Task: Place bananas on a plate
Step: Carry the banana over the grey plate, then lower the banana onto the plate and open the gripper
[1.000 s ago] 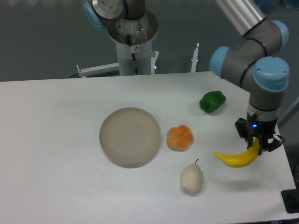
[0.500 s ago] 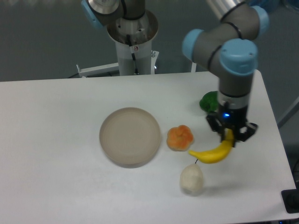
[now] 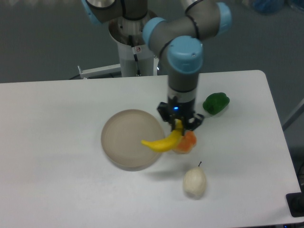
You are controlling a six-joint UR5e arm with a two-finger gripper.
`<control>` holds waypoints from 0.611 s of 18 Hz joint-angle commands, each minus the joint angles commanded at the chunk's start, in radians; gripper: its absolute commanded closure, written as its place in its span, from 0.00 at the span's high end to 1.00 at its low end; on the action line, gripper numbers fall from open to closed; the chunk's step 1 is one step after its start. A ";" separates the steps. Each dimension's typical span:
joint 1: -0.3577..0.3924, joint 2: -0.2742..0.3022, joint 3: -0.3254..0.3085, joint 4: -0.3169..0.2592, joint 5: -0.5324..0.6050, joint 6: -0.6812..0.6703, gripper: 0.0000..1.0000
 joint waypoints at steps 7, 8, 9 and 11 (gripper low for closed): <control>-0.055 -0.058 -0.060 0.092 0.009 -0.085 0.34; -0.060 -0.065 -0.075 0.107 0.009 -0.083 0.34; -0.062 -0.071 -0.087 0.118 0.012 -0.083 0.34; -0.062 -0.078 -0.098 0.121 0.012 -0.082 0.34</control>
